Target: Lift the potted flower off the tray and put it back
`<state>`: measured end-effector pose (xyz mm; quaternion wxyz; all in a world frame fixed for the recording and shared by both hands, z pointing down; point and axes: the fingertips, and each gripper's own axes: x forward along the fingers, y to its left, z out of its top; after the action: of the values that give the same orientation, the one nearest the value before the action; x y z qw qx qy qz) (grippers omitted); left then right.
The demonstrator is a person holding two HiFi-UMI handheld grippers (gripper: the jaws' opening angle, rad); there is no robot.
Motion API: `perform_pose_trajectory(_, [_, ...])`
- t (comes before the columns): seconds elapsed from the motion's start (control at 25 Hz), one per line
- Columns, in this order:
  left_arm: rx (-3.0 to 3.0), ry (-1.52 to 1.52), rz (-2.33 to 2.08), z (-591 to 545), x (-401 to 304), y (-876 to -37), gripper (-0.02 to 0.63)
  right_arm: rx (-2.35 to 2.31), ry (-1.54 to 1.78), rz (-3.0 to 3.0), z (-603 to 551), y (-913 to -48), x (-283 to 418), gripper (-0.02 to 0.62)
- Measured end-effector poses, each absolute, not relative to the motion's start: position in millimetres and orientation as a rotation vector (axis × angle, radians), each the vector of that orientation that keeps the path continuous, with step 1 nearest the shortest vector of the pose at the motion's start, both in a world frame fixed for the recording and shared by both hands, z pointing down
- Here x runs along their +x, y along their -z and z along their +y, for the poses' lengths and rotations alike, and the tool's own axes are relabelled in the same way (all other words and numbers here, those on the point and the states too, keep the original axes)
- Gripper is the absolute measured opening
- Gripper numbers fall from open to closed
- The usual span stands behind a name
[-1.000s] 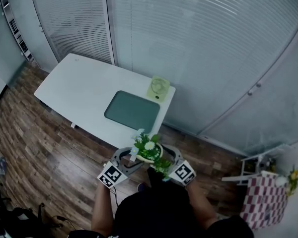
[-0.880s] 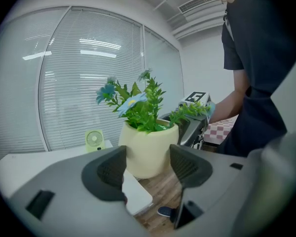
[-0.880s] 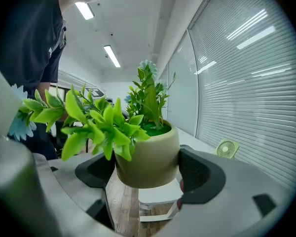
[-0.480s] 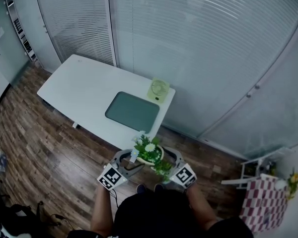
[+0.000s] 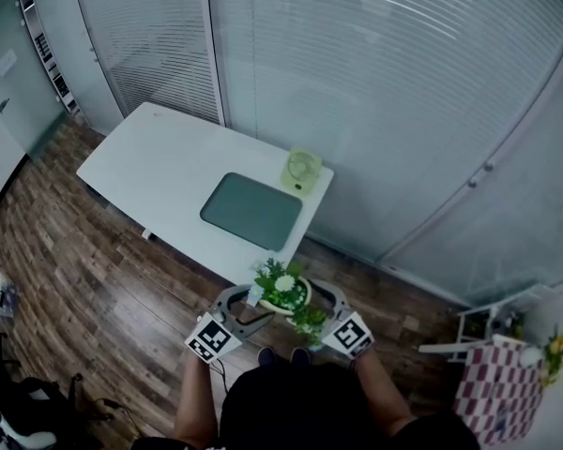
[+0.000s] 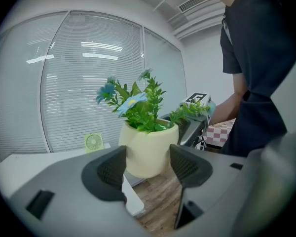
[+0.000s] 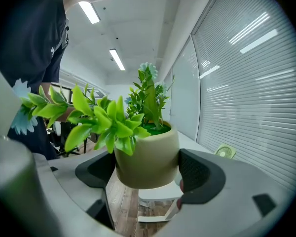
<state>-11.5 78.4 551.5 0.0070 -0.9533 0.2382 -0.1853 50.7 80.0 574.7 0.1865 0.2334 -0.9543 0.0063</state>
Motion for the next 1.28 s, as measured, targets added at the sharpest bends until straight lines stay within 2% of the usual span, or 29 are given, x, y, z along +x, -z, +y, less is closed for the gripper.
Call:
perform_pose_trajectory(0.44, [-2.987, 0.573, 0.753, 80, -7, -556, 0.268, 0.659, -0.027, -2.693, 81, -578, 55, 0.373])
perform_pose_trajectory(1.28, [-2.988, 0.546, 0.743, 82, -39, -555, 0.268, 0.663, 0.008, -2.682, 84, -576, 23, 0.373])
